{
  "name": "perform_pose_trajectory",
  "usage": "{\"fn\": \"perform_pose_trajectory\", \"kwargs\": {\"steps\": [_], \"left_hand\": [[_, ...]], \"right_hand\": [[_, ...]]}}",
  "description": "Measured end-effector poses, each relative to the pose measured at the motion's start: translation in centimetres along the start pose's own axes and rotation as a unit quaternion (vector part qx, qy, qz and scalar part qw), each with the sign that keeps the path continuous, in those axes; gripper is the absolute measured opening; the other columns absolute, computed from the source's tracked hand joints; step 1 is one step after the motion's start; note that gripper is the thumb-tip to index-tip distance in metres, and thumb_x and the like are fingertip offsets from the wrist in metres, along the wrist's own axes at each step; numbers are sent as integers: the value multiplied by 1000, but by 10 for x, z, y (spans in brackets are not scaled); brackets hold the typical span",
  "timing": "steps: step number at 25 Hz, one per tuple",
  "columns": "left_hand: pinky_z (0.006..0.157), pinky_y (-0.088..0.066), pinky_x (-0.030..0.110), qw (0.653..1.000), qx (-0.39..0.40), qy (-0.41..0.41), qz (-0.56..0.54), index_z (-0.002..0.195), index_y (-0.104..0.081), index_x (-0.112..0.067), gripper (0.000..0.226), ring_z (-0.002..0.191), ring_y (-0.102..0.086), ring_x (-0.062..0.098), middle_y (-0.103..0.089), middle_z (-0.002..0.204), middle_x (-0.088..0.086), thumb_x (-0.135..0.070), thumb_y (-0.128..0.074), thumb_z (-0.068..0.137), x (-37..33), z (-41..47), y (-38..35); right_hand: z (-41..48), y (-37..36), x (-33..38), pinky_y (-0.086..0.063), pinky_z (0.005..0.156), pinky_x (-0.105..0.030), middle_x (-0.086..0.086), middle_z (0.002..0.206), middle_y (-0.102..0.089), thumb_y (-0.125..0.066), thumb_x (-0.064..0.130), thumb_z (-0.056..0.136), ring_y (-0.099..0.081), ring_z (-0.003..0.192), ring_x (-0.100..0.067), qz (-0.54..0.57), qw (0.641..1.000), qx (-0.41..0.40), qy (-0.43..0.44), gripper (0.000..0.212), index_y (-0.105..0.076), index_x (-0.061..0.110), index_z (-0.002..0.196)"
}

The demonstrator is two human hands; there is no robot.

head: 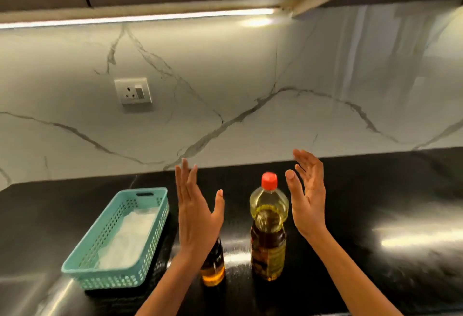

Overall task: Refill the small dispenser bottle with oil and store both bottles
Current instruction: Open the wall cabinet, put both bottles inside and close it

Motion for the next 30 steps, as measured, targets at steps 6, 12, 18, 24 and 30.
{"fn": "perform_pose_trajectory", "kwargs": {"steps": [6,12,18,24,30], "left_hand": [[113,-16,42,976,-82,-193,59,143,-17,-16,84,144,2,23,-1,155,4,-18,-70,78,-85,140,14],[108,-16,47,922,-181,-293,177,137,-29,-9,82,140,-15,39,-25,151,19,-14,-76,69,-150,232,42],[109,-19,49,863,-210,-348,302,139,-35,-5,85,137,-25,41,-31,148,19,-12,-77,66,-162,274,27],[108,-28,48,846,-168,-372,343,138,-38,-3,90,135,-30,39,-36,146,17,-20,-82,62,-156,313,-26],[108,-28,43,810,-143,-427,376,136,-42,-2,86,134,-35,33,-42,143,16,-15,-79,59,-168,337,-76]], "right_hand": [[116,-17,97,-37,97,-10,-5,133,-49,-53,58,80,-46,120,-11,-98,977,-17,190,68,-40,15,131],[200,-36,166,-40,94,-40,-18,134,-51,-67,33,77,-51,120,-37,-295,879,-84,365,59,-50,5,126],[269,-38,154,-28,103,-49,-22,140,-43,-82,26,67,-41,128,-41,-491,762,-86,414,77,-47,-2,130],[320,-38,128,-28,102,-48,-23,142,-40,-90,34,51,-32,130,-38,-592,696,-85,398,104,-41,-5,135],[342,-37,113,-35,98,-51,-22,134,-50,-90,13,51,-47,123,-39,-601,670,-122,418,91,-48,-3,129]]}}
Point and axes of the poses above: each hand's wrist, its own z-axis towards the middle knuckle, its own y-axis out of the back of the hand, x = y × z, the point moved 4 cm from there along z, towards the middle knuckle
